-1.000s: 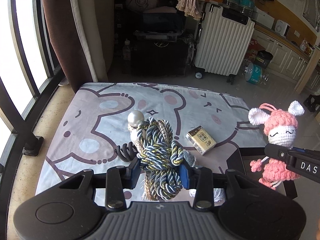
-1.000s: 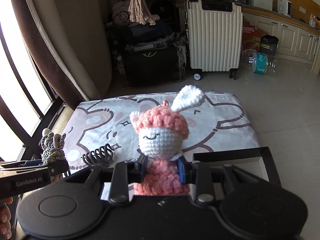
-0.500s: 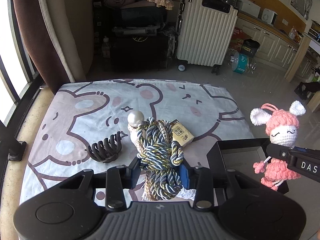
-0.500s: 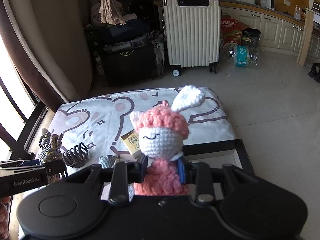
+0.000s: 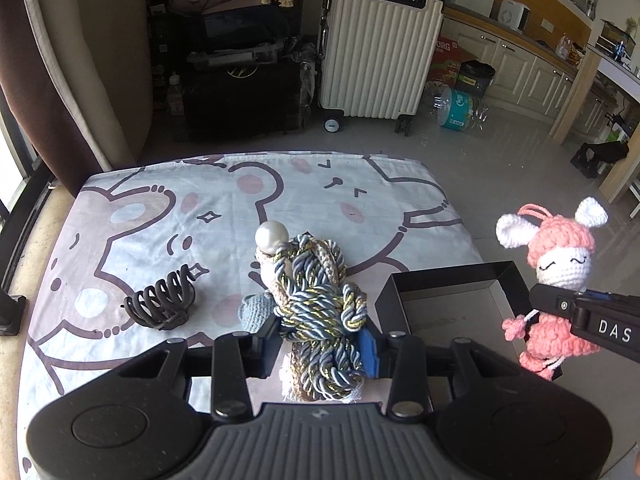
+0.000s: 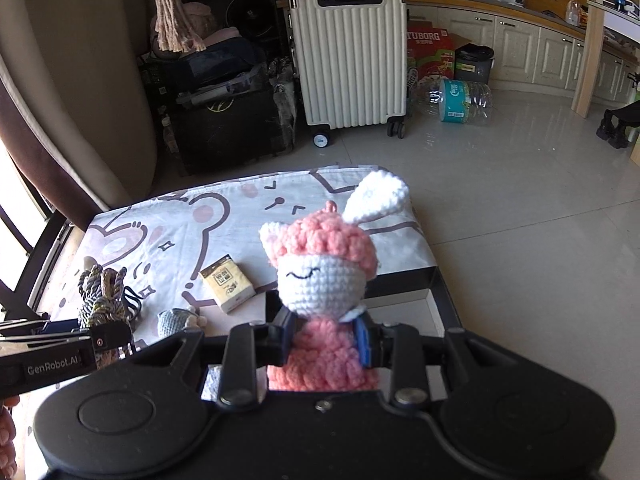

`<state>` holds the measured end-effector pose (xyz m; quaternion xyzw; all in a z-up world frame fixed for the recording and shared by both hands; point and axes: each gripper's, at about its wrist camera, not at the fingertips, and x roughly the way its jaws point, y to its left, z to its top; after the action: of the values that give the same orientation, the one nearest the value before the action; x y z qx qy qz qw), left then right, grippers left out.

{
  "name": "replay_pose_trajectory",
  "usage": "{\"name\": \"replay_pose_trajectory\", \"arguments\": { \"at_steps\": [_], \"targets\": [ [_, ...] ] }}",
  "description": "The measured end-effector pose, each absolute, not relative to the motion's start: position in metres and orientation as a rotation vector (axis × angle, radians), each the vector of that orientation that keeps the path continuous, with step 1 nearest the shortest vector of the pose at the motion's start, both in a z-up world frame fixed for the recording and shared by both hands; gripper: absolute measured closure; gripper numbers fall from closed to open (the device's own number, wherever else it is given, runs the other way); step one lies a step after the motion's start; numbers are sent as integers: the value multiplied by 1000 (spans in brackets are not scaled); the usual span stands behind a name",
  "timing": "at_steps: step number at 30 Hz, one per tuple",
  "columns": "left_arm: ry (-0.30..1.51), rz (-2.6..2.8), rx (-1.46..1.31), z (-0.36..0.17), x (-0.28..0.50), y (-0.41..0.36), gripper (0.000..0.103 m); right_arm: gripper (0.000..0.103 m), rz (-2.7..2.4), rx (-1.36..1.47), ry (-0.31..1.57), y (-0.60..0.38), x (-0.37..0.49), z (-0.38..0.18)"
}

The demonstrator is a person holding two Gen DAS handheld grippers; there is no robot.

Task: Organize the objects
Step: 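Lift the bunny with the right tool while the left tool carries the tassel toward the black box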

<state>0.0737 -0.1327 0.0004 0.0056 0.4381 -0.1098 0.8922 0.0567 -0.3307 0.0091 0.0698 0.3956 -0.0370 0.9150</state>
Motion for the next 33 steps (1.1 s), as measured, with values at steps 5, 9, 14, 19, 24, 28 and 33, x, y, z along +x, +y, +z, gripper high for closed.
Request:
{"name": "replay_pose_trajectory", "arguments": {
  "at_steps": [5, 9, 14, 19, 24, 28, 33],
  "targets": [
    [915, -257, 16, -3, 76, -149, 61, 71, -96, 147, 820, -343, 55, 5],
    [922, -284, 17, -7, 79, -164, 61, 71, -112, 155, 825, -355, 55, 1],
    [937, -324, 17, -13, 82, -184, 61, 71, -138, 164, 835, -370, 55, -7],
    [961, -359, 18, -22, 85, -201, 61, 71, -156, 177, 847, -383, 58, -16],
    [993, -381, 13, -34, 91, -215, 61, 71, -165, 186, 859, -393, 62, -25],
    [1029, -398, -12, -44, 97, -222, 61, 71, -164, 193, 873, -398, 67, -34],
    [1060, -402, -32, -53, 102, -227, 61, 71, -150, 178, 899, -400, 72, -46]
  ]
}}
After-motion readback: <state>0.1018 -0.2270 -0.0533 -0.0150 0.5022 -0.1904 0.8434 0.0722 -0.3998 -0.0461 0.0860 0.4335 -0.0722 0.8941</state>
